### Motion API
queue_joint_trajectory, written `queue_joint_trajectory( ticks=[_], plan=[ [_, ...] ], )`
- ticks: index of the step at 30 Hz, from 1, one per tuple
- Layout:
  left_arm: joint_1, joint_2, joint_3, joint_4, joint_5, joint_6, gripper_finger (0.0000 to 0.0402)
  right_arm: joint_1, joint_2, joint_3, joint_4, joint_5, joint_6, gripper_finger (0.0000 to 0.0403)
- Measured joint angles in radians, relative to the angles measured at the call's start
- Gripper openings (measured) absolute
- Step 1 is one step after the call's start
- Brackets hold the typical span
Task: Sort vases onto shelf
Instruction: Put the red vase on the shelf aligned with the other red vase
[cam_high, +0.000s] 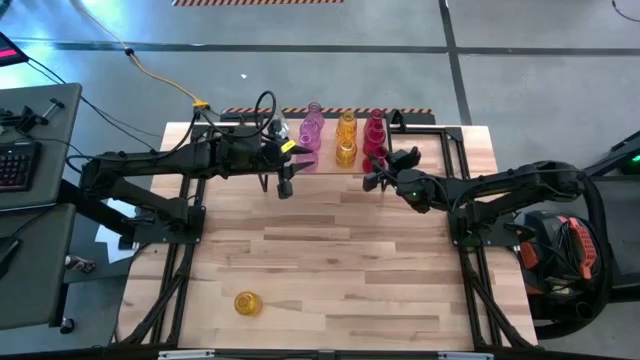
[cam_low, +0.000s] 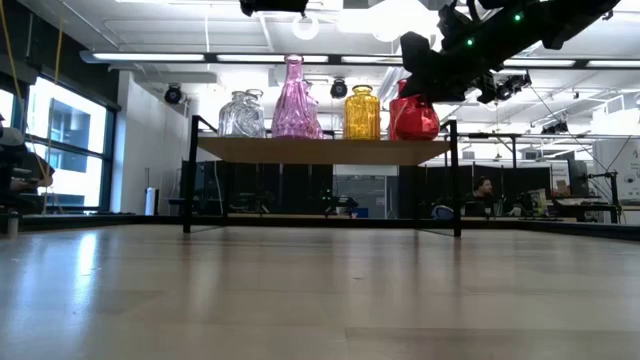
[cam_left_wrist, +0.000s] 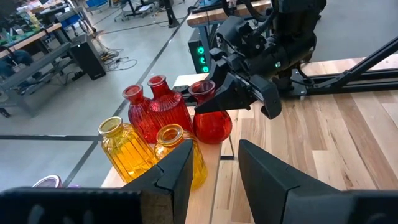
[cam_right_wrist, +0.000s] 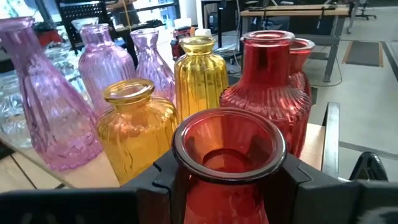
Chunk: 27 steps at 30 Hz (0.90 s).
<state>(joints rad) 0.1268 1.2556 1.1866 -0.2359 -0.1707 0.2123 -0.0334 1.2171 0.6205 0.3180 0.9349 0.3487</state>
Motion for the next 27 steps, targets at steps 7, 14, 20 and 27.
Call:
queue_joint_trajectory(
  ticks=[7,14,20,27],
  plan=[
    [0.0,0.0,0.0,0.0,0.0,0.0,0.012,-0.013,0.0,0.0,0.0,-0.039,-0.035,0.0131],
    [0.0,0.0,0.0,-0.003,0.0,0.0,0.012,-0.013,0.0,0.0,0.001,-0.039,-0.036,0.0131],
    [0.0,0.0,0.0,-0.003,0.0,0.0,0.012,-0.013,0.0,0.0,0.001,-0.041,-0.036,0.0131],
    [0.0,0.0,0.0,-0.003,0.0,0.0,0.012,-0.013,0.0,0.0,0.001,-0.042,-0.051,0.0131]
  ],
)
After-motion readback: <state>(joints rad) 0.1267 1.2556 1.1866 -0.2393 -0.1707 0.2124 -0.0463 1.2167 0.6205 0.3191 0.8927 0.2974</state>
